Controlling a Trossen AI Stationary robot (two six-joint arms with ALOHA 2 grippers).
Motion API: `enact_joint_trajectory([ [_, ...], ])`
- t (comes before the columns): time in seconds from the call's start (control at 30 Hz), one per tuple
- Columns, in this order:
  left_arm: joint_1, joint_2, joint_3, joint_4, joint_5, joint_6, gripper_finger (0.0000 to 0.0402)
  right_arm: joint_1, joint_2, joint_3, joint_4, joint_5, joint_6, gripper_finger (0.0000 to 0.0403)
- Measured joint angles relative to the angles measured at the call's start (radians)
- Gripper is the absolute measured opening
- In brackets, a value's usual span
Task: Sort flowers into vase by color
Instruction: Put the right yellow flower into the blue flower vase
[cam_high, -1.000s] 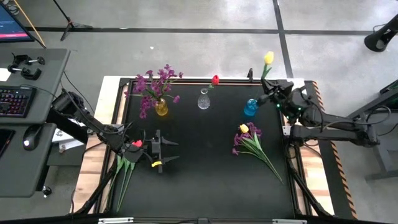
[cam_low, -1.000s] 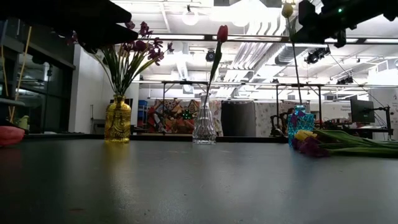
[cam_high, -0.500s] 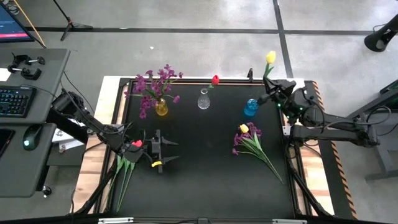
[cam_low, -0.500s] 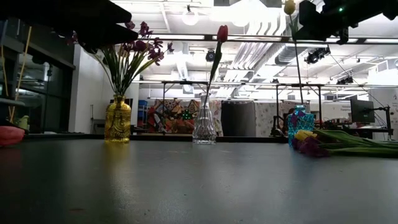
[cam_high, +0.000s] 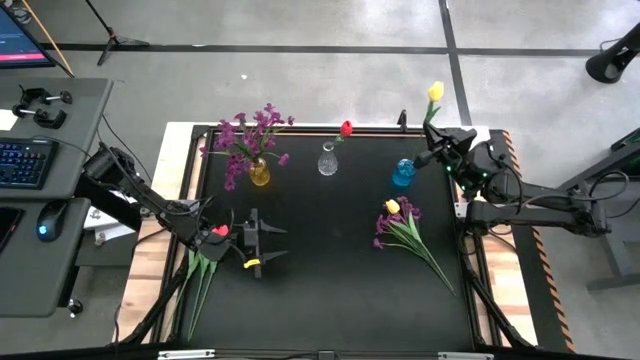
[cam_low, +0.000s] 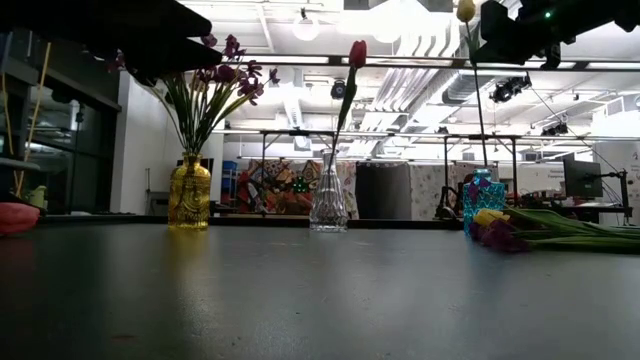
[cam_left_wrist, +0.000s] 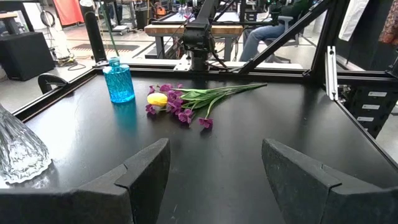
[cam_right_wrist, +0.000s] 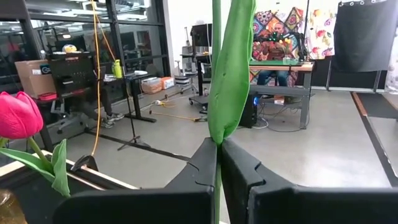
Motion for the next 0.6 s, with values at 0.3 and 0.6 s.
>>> enact_joint_trajectory([
  [0.3,0.0,0.0,0.0,0.0,-0.003,0.0,0.0241,0.0,0.041,0.0,0.028,0.025,-0.024,0.0],
  [0.6,0.0,0.0,0.0,0.0,-0.003,-0.001,0.0241,0.0,0.118,0.0,0.112,0.053,-0.079,0.0],
])
